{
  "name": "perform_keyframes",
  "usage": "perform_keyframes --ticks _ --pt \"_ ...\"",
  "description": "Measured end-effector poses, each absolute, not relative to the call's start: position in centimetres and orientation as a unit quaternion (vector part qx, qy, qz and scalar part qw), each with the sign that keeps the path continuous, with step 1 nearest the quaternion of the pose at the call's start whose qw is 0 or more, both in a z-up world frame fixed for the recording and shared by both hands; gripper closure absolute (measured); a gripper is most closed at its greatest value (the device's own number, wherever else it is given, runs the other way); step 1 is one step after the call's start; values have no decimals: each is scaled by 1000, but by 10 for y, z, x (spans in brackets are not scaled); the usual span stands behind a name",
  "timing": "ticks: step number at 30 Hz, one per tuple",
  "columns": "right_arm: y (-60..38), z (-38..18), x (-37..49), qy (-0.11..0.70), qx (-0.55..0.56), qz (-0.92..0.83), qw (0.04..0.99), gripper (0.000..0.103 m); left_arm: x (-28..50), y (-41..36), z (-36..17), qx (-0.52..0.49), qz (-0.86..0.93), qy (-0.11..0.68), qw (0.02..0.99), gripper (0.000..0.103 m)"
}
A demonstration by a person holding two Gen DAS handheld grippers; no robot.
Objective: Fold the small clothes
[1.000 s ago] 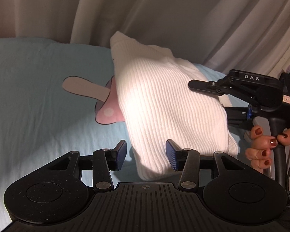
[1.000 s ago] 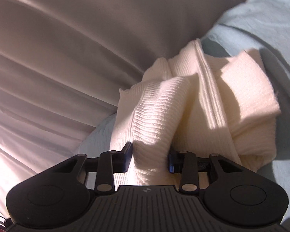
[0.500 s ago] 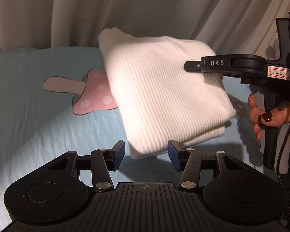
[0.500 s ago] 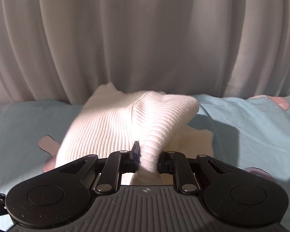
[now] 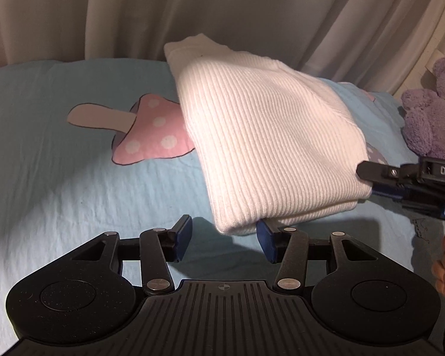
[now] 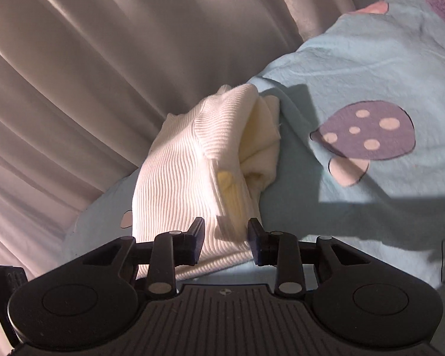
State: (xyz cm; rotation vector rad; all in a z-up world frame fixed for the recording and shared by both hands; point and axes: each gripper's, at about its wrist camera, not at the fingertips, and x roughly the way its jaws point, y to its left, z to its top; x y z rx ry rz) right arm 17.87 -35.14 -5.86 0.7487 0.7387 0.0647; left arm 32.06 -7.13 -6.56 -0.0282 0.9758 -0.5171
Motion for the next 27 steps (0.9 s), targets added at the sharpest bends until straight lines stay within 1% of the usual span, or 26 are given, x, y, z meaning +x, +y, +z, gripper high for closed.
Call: perform_keyframes --ticks 4,9,15,16,17,18,20,23,24,26,27 --pt "-355 -61 181 347 380 28 857 72 320 -74 -63 -14 -243 462 853 52" --pt "-355 -60 172 364 356 22 860 72 320 -71 -59 -24 -237 462 854 52" --pt "-354 -74 177 360 430 45 827 73 319 -71 -56 -25 -234 460 856 52" --pt "-352 -77 181 361 428 40 827 76 320 -71 -57 -25 -233 461 856 52" --pt "-349 -79 184 362 421 25 831 92 320 -71 -57 -25 -232 462 856 52" --pt "-346 -78 186 364 411 11 836 95 320 -71 -56 -25 -232 462 856 52" --pt "-343 -75 184 355 418 7 836 96 320 -70 -55 -24 -231 461 856 52" --pt "-361 -85 172 312 528 58 787 96 319 -64 -50 -24 -227 453 862 52" --pt "-364 -85 170 320 518 36 793 96 319 -63 -48 -23 -225 450 864 51" --pt "-358 -80 174 368 420 -31 829 98 321 -60 -49 -30 -227 451 863 48" --pt "-353 -78 174 368 398 -27 840 98 322 -59 -50 -35 -230 455 860 48"
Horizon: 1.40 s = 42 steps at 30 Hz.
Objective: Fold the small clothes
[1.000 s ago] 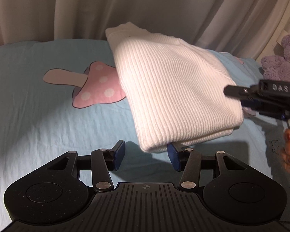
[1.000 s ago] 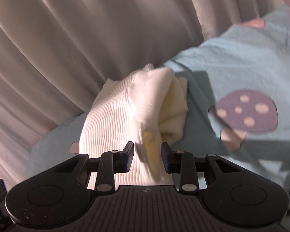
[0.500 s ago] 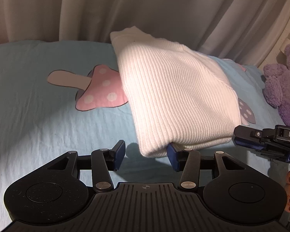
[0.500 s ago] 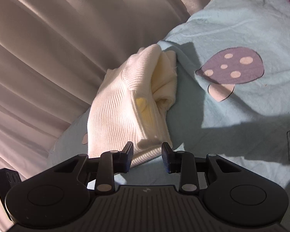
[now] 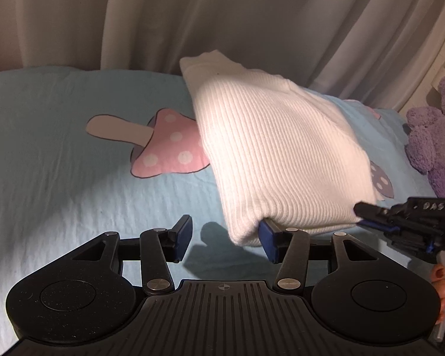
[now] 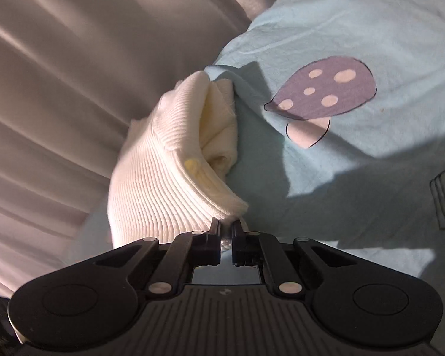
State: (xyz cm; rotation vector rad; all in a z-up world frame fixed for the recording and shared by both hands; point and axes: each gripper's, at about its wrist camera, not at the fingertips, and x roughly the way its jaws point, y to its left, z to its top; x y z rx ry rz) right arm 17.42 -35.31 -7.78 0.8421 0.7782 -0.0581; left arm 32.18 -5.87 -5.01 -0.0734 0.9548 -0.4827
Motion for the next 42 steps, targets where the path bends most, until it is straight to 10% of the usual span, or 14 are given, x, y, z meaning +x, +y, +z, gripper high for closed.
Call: perform_keyframes --ticks 15,23,42 --pt "-338 -61 176 421 203 -54 882 97 312 -46 -44 -33 -176 461 869 48" --pt "-337 -8 214 296 210 15 932 95 319 -4 -16 -64 -90 436 893 50" --pt "-309 -72 384 288 161 -37 943 101 455 -135 -31 -110 -89 348 927 49"
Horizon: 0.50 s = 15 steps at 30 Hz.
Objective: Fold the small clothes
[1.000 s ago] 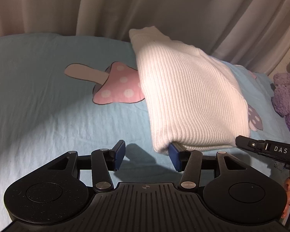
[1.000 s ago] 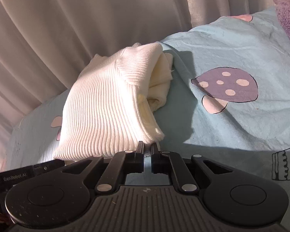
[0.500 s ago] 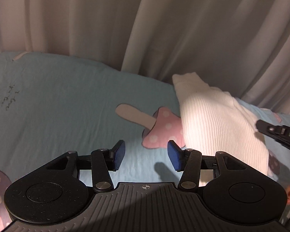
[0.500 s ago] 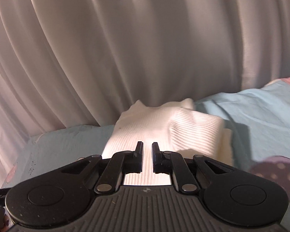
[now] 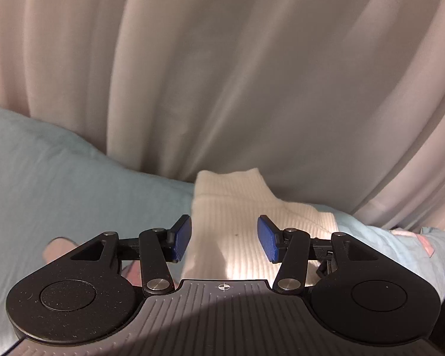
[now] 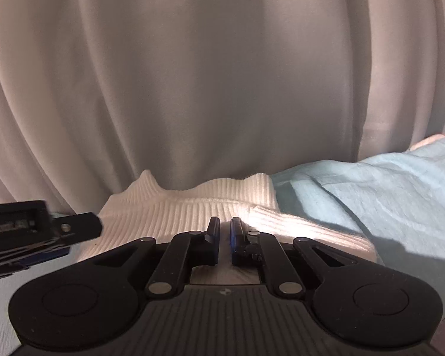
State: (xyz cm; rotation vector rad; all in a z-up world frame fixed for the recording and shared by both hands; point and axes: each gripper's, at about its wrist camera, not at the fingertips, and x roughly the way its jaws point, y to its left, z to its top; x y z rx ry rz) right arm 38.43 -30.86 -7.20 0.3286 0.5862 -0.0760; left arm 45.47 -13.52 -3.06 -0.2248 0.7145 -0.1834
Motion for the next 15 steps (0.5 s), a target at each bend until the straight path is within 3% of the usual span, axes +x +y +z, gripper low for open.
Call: perform_keyframes --ticks 7,15 --pt "-334 -81 378 271 237 -53 931 103 467 -166 -49 -37 -98 322 941 48" --pt "-337 -84 375 266 241 -59 931 103 476 -156 -63 -44 -80 316 944 47"
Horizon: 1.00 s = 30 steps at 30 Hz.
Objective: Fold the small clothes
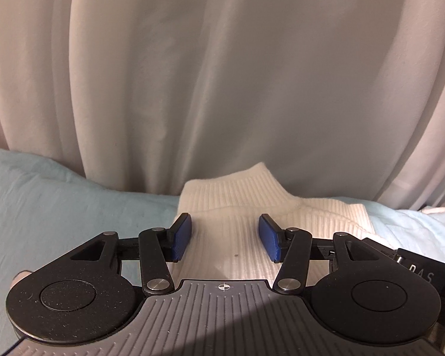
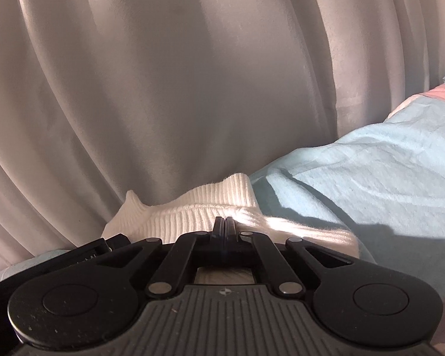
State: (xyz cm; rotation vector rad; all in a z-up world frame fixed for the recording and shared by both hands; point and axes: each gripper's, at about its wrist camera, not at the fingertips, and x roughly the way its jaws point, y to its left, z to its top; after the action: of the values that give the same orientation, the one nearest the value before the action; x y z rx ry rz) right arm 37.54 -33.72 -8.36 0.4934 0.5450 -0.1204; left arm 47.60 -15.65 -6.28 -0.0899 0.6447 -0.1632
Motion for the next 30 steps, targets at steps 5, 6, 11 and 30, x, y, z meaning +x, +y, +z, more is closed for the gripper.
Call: perform_keyframes --ticks 5,6,11,30 --pt "-333 -79 370 267 231 -55 934 103 470 -135 -59 -93 -75 329 937 46" --pt "-332 -76 368 270 228 -50 934 103 466 -130 -58 -103 -78 337 933 46" --pt "-322 -56 316 246 197 -1 949 98 436 -108 -48 -127 -110 339 926 47" --pt "-308 -60 269 250 -6 3 968 87 416 -100 -57 -80 -169 346 920 32"
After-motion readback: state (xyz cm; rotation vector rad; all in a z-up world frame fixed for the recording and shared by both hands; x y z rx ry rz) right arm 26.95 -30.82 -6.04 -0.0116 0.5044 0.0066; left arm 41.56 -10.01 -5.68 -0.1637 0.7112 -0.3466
